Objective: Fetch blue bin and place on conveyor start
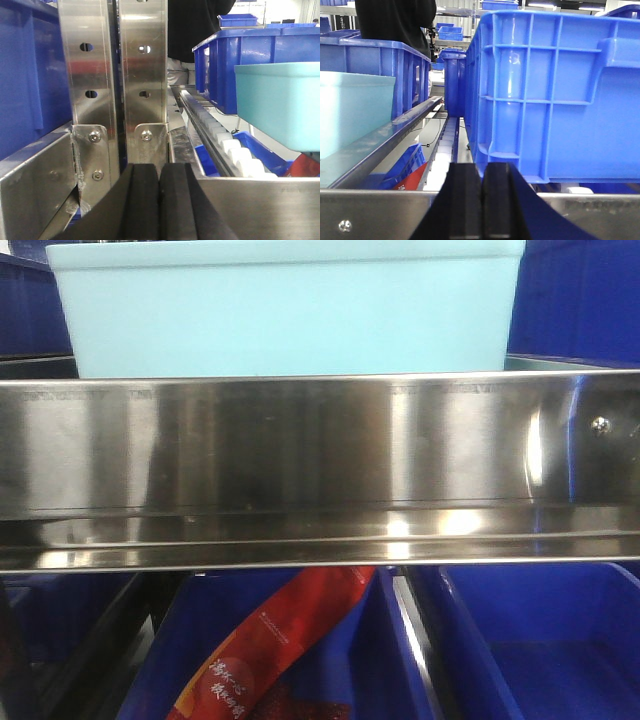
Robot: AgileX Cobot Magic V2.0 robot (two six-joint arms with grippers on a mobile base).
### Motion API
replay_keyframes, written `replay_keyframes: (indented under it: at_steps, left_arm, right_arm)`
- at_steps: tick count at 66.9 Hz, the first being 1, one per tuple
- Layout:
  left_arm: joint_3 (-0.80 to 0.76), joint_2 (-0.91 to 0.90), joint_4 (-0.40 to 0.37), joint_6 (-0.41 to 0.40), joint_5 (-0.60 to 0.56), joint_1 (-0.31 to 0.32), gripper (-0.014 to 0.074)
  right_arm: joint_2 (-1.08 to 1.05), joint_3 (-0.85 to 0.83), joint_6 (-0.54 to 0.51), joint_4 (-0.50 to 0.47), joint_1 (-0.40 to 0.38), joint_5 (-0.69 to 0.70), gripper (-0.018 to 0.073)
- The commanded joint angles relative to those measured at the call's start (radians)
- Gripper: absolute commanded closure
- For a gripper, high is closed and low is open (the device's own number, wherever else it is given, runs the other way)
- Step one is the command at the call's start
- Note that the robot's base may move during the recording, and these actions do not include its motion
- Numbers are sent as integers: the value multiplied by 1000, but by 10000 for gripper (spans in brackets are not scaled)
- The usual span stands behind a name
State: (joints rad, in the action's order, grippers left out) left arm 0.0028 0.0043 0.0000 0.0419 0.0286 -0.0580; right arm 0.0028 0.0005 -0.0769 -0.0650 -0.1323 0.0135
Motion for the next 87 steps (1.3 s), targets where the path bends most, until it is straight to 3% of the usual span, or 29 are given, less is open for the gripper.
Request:
replay_keyframes:
  at_steps: [1, 45, 52, 61, 70, 80, 87]
  left_arm:
    - [-3, -4, 6, 0, -16, 7, 707]
    - [-3, -4, 6, 0, -79, 6, 707]
    - [-3, -4, -43, 0, -65, 6, 707]
    - [-3, -4, -43, 0, -91, 6, 707]
    - [-4, -4, -43, 0, -158, 6, 707]
    - [-165, -4, -43, 0, 6, 6, 700]
    - [-292, 4, -41, 0, 152, 6, 592]
  right_arm:
    - [-3, -1, -3, -1, -4, 19, 721]
    - [-3, -1, -3, -1, -3, 15, 721]
    - [-3, -1, -3, -1, -3, 51, 721]
    - [-3, -1, -3, -1, -3, 95, 721]
    - [-3, -35, -3, -71, -3, 67, 721]
    - [-3, -241, -3, -71, -3, -186, 706]
    - [63, -373, -3, -71, -3, -269, 521]
